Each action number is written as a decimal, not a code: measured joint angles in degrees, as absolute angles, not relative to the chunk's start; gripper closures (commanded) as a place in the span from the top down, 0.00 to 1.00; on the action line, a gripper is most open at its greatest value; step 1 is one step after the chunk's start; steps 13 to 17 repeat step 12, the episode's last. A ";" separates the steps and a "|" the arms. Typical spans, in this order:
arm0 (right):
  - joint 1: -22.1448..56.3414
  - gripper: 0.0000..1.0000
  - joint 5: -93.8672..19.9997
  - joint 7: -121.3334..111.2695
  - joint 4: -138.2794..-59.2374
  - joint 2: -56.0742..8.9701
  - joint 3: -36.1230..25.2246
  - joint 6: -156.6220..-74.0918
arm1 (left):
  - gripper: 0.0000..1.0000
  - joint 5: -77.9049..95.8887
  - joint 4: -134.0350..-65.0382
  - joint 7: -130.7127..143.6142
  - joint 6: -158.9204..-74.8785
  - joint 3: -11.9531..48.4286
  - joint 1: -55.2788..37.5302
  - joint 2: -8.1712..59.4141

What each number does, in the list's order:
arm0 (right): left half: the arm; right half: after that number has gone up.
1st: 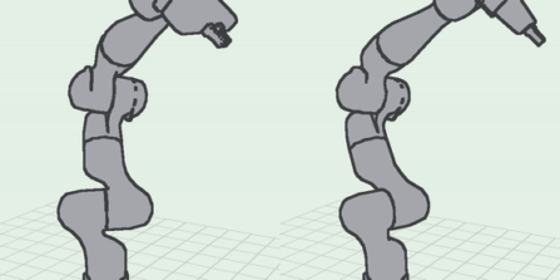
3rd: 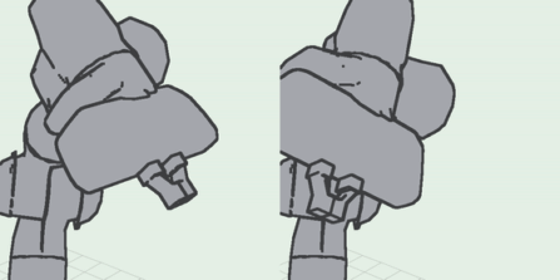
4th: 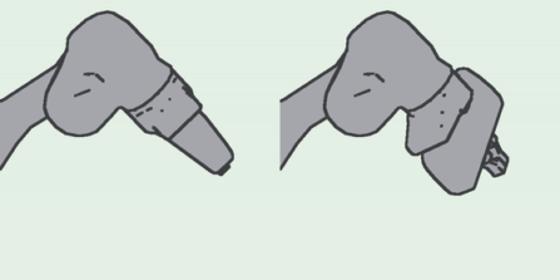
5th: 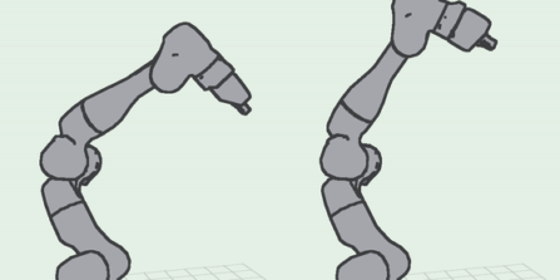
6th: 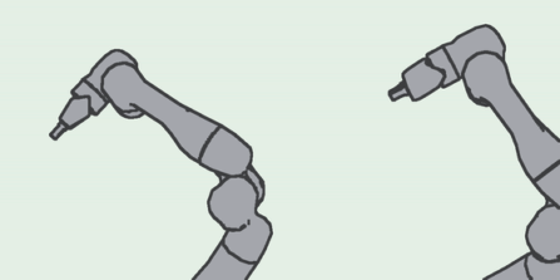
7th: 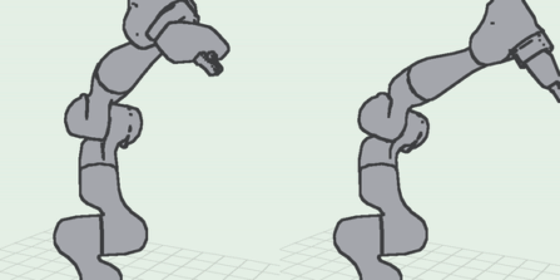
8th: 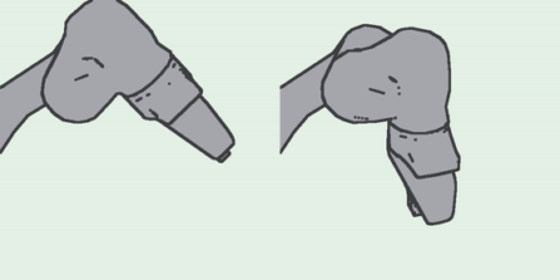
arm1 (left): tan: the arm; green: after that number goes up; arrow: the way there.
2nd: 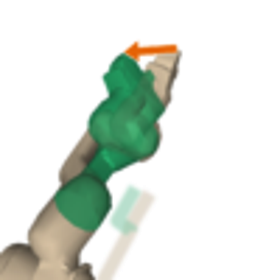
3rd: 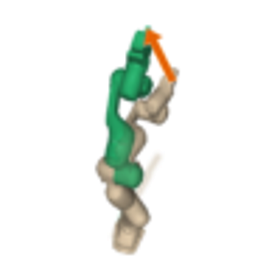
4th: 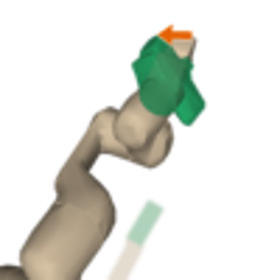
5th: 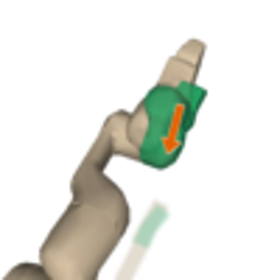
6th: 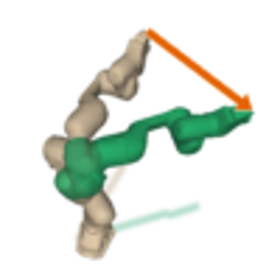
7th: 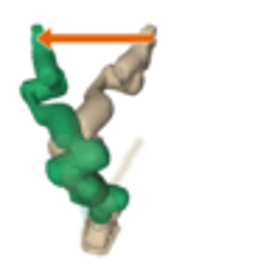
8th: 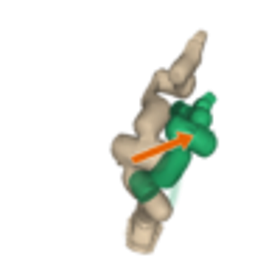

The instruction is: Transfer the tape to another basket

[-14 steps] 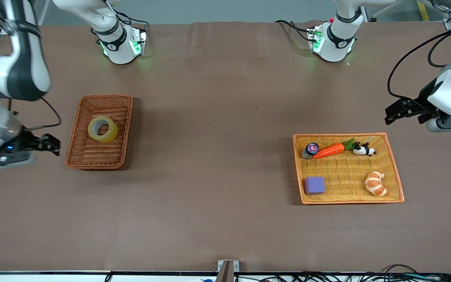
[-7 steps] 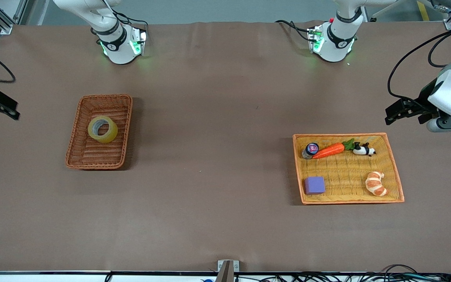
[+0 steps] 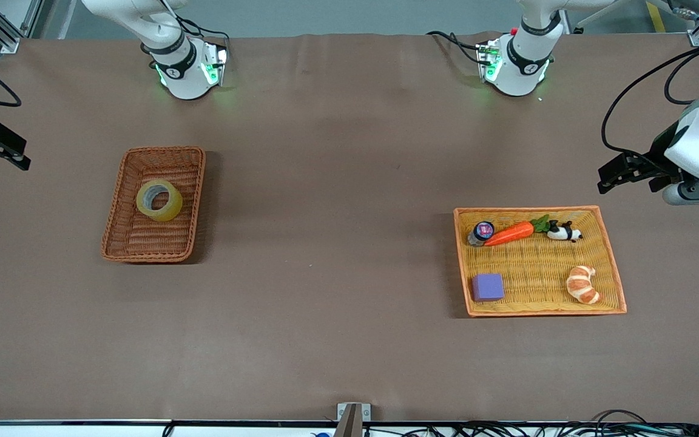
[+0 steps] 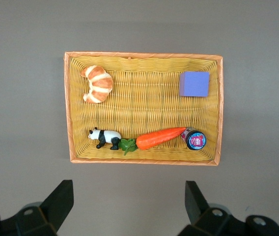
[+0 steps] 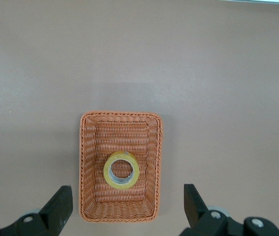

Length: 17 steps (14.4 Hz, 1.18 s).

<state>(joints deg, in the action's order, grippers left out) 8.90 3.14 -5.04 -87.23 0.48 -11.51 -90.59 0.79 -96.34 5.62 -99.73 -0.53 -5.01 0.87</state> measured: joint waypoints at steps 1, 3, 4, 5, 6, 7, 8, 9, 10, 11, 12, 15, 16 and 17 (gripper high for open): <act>8.90 1.00 3.14 -4.53 -87.23 0.40 -11.51 -90.55 | 1.00 0.79 -96.34 5.62 -99.73 -0.53 -5.02 0.88; 8.90 1.00 3.14 -3.75 -87.23 0.33 -11.51 -90.47 | 1.00 0.79 -96.34 5.62 -99.73 -0.53 -5.02 0.87; 8.90 1.00 3.14 -3.65 -87.22 0.33 -11.51 -90.47 | 1.00 0.79 -96.34 5.62 -99.73 -0.53 -5.03 0.87; 8.90 1.00 3.14 -3.60 -87.22 0.33 -11.51 -90.47 | 1.00 0.79 -96.34 5.62 -99.73 -0.53 -5.04 0.87; 8.90 1.00 3.14 -3.56 -87.22 0.33 -11.51 -90.47 | 1.00 0.79 -96.34 5.62 -99.73 -0.53 -5.05 0.87; 8.90 1.00 3.14 -3.48 -87.22 0.33 -11.52 -90.47 | 1.00 0.79 -96.34 5.62 -99.73 -0.53 -5.05 0.87; 8.90 1.00 3.14 -3.39 -87.22 0.33 -11.54 -90.47 | 1.00 0.79 -96.34 5.62 -99.73 -0.53 -5.05 0.87; 8.89 1.00 3.14 -3.30 -87.22 0.33 -11.59 -90.47 | 1.00 0.79 -96.34 5.62 -99.73 -0.53 -5.05 0.87; 8.87 1.00 3.14 -3.24 -87.22 0.32 -11.63 -90.48 | 1.00 0.79 -96.34 5.62 -99.73 -0.53 -5.05 0.87; 8.86 1.00 3.14 -3.21 -87.22 0.32 -11.65 -90.48 | 1.00 0.79 -96.34 5.62 -99.73 -0.53 -5.05 0.87; 8.86 1.00 3.14 -3.17 -87.22 0.32 -11.65 -90.51 | 1.00 0.79 -96.34 5.62 -99.73 -0.53 -5.05 0.87; 8.86 1.00 3.14 -3.17 -87.22 0.32 -11.65 -90.51 | 1.00 0.79 -96.34 5.62 -99.73 -0.53 -5.05 0.87; 8.86 1.00 3.14 -3.17 -87.22 0.32 -11.65 -90.51 | 1.00 0.79 -96.34 5.62 -99.73 -0.53 -5.05 0.87; 8.86 1.00 3.14 -3.17 -87.22 0.32 -11.65 -90.51 | 1.00 0.79 -96.34 5.62 -99.73 -0.53 -5.05 0.87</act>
